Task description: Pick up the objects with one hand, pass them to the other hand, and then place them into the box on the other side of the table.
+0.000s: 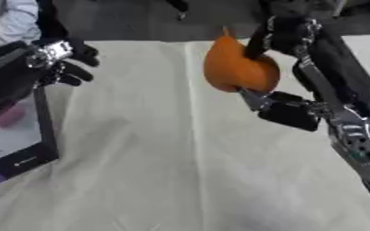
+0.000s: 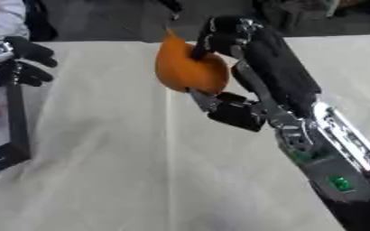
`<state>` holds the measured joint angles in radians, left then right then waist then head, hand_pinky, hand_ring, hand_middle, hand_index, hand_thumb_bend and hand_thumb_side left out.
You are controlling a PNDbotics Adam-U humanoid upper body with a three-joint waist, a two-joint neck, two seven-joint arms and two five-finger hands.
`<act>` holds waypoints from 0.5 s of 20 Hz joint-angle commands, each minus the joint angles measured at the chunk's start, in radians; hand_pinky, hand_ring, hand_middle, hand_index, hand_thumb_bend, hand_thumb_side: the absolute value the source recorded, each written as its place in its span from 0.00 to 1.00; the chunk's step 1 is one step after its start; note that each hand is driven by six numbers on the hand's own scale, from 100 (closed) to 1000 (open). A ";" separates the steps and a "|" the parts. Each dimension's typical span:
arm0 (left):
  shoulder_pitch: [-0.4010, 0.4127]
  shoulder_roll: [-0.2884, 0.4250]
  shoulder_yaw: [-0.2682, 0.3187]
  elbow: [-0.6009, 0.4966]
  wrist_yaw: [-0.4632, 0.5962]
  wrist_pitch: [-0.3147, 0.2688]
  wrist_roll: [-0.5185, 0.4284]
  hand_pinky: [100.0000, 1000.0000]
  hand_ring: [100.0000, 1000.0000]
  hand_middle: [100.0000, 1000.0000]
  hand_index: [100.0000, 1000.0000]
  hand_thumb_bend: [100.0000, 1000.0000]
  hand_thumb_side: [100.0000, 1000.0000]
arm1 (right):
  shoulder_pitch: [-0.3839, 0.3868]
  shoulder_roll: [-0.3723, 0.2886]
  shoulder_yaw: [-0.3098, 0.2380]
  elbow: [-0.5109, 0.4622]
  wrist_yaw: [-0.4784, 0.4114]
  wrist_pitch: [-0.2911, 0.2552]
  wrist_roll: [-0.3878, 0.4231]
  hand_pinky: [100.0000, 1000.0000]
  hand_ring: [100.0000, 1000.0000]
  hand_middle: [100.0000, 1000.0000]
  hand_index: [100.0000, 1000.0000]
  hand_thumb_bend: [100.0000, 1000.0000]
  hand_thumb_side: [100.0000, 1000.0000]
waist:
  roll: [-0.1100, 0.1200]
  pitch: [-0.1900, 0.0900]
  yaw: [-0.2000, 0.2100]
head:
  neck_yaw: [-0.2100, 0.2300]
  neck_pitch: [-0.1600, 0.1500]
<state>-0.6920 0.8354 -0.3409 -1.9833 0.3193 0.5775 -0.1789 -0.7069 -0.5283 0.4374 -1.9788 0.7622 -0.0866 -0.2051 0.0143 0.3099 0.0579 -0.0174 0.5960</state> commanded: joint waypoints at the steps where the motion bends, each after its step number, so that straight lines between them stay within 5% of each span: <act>1: -0.054 0.003 -0.043 -0.017 -0.040 0.030 -0.055 0.86 0.78 0.79 0.86 0.00 0.90 | -0.029 0.015 0.031 -0.021 0.066 -0.037 -0.014 0.69 0.49 0.44 0.42 0.00 0.00 | 0.002 -0.032 0.005 | 0.011 0.000; 7: -0.126 -0.046 -0.103 -0.017 -0.124 0.074 -0.086 0.89 0.81 0.81 0.89 0.00 0.86 | -0.048 0.049 0.076 -0.021 0.128 -0.068 -0.041 0.69 0.49 0.44 0.42 0.00 0.00 | 0.004 -0.034 0.012 | 0.036 0.002; 10: -0.145 -0.066 -0.127 -0.017 -0.166 0.100 -0.063 0.89 0.81 0.81 0.90 0.08 0.84 | -0.053 0.064 0.091 -0.021 0.154 -0.077 -0.052 0.70 0.50 0.44 0.41 0.00 0.00 | 0.003 -0.034 0.014 | 0.045 0.004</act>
<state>-0.8196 0.7620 -0.4667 -1.9883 0.1736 0.6661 -0.2488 -0.7405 -0.4662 0.5292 -1.9788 0.9017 -0.1579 -0.2504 0.0168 0.3090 0.0698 0.0210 0.5968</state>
